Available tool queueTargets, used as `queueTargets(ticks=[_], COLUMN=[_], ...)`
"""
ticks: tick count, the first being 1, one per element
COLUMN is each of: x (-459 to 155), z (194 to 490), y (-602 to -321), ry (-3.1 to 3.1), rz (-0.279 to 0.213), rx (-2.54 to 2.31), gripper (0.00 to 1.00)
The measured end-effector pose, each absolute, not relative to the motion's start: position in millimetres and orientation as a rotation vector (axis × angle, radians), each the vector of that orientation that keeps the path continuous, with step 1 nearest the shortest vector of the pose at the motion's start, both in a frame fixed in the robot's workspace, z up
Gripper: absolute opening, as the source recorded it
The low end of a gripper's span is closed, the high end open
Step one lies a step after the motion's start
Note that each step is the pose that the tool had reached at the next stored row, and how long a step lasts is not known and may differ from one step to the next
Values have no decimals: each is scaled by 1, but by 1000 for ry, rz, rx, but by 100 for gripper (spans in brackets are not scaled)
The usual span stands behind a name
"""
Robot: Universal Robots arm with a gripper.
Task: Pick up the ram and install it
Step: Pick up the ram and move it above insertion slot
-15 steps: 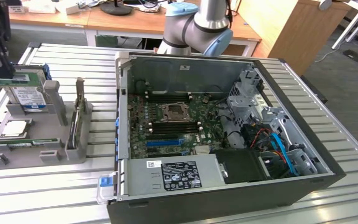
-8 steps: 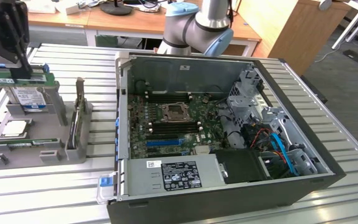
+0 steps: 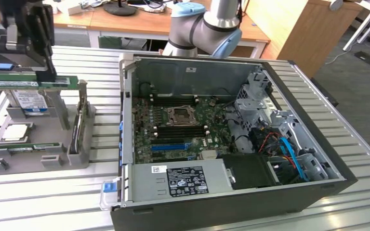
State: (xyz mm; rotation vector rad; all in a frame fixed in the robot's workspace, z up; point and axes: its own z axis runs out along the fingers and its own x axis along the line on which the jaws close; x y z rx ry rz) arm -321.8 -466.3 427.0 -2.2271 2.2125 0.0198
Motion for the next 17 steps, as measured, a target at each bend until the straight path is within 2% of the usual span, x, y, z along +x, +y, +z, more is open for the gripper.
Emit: queueTargets(ticks=[17], x=[-270], z=[427], y=[-466], ry=[2211], rz=[20], rx=[-2229], gripper=[12])
